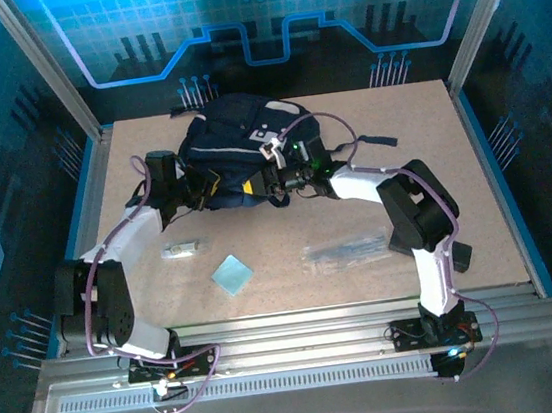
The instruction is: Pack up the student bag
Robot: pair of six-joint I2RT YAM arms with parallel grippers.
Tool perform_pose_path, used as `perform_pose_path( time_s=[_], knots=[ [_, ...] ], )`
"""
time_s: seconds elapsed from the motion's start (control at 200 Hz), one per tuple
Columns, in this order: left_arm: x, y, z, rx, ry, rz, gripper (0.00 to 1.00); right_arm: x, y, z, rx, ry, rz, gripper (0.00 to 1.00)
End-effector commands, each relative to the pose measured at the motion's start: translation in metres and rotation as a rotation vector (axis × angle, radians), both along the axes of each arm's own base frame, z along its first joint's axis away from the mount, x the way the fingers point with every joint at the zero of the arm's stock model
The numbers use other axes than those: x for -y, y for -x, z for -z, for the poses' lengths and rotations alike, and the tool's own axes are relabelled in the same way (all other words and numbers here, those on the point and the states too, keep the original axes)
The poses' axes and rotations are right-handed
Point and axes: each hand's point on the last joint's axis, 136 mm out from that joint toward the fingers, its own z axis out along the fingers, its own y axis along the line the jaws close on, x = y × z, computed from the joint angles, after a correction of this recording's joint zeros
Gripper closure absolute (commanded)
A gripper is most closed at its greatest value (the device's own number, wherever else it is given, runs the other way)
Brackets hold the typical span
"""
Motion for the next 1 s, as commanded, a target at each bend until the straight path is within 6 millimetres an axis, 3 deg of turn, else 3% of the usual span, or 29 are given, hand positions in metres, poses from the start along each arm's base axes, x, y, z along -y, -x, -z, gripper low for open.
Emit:
perform_pose_path(
  time_s=[0.0,0.15,0.4,0.475,0.57,0.65,0.75,0.996],
  knots=[
    [0.027,0.004,-0.014,0.059,0.03,0.132,1.0,-0.009,-0.005,-0.061,0.199,-0.123,-0.032,0.59],
    [0.028,0.005,-0.012,0.054,0.036,0.133,1.0,-0.019,-0.009,-0.06,0.205,-0.096,-0.039,0.59],
    [0.031,0.002,-0.03,0.09,0.07,0.134,1.0,-0.033,-0.011,-0.006,0.282,0.16,-0.016,0.59],
    [0.033,0.003,-0.037,0.099,0.087,0.138,1.0,-0.036,-0.015,0.003,0.287,0.189,-0.013,0.65],
    [0.032,0.004,-0.042,0.109,0.08,0.138,1.0,-0.038,-0.019,0.001,0.28,0.168,-0.01,0.84],
    [0.028,0.006,-0.041,0.107,0.052,0.136,1.0,-0.034,-0.021,-0.006,0.283,0.156,-0.003,0.93],
    [0.018,0.004,-0.036,0.101,0.034,0.117,1.0,-0.024,-0.02,-0.011,0.281,0.166,0.004,0.99],
    [-0.012,-0.015,-0.009,0.065,-0.056,0.072,1.0,0.005,-0.005,-0.003,0.231,0.307,-0.048,0.99]
  ],
)
